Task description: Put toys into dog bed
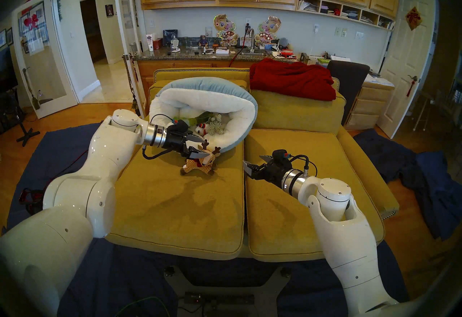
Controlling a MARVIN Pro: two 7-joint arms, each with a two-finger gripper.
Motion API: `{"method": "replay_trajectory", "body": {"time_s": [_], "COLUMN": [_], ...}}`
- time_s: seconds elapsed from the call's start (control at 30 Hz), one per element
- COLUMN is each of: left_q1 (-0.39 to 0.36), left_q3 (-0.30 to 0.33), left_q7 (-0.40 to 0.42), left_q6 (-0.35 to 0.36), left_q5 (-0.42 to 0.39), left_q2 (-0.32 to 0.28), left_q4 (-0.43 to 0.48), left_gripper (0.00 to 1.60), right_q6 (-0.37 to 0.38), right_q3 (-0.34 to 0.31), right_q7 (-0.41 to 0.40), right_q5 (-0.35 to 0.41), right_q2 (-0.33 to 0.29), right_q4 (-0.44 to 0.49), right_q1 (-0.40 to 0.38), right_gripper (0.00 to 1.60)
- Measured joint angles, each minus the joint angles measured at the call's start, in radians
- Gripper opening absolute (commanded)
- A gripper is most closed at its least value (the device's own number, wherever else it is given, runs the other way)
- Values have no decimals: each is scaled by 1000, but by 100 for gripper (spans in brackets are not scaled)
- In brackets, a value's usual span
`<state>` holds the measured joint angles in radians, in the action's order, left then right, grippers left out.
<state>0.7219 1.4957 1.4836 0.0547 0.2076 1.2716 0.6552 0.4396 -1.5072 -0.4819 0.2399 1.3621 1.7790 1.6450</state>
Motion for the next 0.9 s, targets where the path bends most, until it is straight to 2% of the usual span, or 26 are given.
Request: {"method": "replay_trajectory", "body": {"time_s": [0.27, 0.57, 0.9], "left_q1": [60, 105, 152], "left_q3": [0, 3, 12], "left_q7": [0, -3, -110], "left_q6": [50, 133, 299], "left_q5": [-20, -11, 54], "left_q2": [3, -22, -37], "left_q4": [97, 206, 340], "left_gripper": [160, 160, 160], "right_q6": [0, 1, 3], "right_q3": [-2, -3, -6], "right_q7": [-1, -2, -3], "right_q5": [-3, -6, -10], "right_q2": [2, 4, 6], "right_q4": [2, 4, 9], "right_q1": [0, 1, 2], "right_gripper": [160, 160, 160]}}
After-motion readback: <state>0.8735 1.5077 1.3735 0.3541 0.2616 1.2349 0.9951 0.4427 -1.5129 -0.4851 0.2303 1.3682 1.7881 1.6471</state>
